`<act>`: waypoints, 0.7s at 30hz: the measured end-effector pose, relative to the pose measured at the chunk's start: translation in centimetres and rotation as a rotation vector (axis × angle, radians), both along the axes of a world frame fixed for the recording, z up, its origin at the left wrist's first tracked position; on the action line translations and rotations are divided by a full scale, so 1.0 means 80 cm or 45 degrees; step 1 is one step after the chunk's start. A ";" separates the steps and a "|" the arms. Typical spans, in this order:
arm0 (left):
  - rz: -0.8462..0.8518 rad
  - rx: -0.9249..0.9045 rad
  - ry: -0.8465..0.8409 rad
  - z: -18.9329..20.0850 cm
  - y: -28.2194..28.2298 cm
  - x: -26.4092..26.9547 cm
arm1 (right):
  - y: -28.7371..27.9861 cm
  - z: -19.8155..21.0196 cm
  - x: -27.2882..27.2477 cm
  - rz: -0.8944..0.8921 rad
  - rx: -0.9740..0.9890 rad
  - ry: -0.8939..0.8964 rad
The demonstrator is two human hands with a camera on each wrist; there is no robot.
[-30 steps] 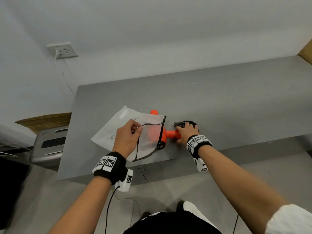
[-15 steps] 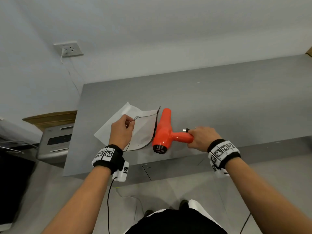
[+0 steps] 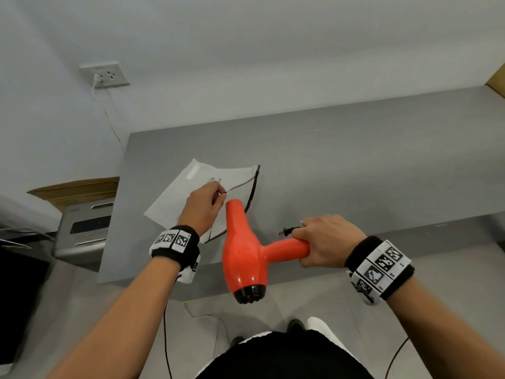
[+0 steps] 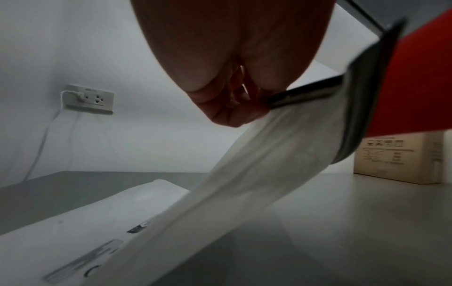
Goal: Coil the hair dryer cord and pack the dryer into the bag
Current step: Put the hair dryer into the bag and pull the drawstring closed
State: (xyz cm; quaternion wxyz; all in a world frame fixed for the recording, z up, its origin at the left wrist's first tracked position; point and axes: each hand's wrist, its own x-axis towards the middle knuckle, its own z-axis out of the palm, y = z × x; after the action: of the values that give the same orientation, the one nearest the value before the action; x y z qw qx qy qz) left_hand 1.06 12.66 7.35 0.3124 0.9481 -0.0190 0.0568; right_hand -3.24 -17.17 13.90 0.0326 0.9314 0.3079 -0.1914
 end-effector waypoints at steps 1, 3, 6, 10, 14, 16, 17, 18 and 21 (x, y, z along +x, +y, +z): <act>-0.060 -0.003 0.002 0.001 -0.007 -0.006 | 0.004 -0.002 0.003 -0.013 0.000 -0.018; -0.172 -0.004 0.011 0.006 -0.021 -0.020 | 0.012 -0.009 0.011 -0.071 0.006 -0.053; -0.268 -0.016 0.029 0.013 -0.040 -0.039 | 0.020 -0.017 0.021 -0.204 0.039 -0.069; -0.353 0.000 0.032 0.020 -0.050 -0.050 | 0.027 -0.031 0.027 -0.353 0.110 -0.076; -0.432 -0.083 0.000 0.021 -0.072 -0.066 | 0.040 -0.045 0.029 -0.537 0.284 -0.052; -0.398 -0.120 -0.018 0.017 -0.083 -0.068 | 0.050 -0.050 0.028 -0.601 0.412 -0.032; -0.343 -0.146 -0.026 0.015 -0.085 -0.065 | 0.056 -0.051 0.027 -0.617 0.486 -0.010; -0.282 -0.176 -0.025 0.011 -0.085 -0.060 | 0.062 -0.050 0.024 -0.630 0.565 0.025; -0.184 -0.246 0.027 0.003 -0.089 -0.048 | 0.076 -0.050 0.021 -0.733 0.803 0.155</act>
State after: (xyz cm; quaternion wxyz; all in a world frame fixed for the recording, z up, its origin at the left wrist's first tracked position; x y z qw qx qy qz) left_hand -2.74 5.57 7.60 0.4058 0.9102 -0.0786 0.0257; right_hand -1.56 -11.07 9.91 -0.3268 0.9306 0.0802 -0.1439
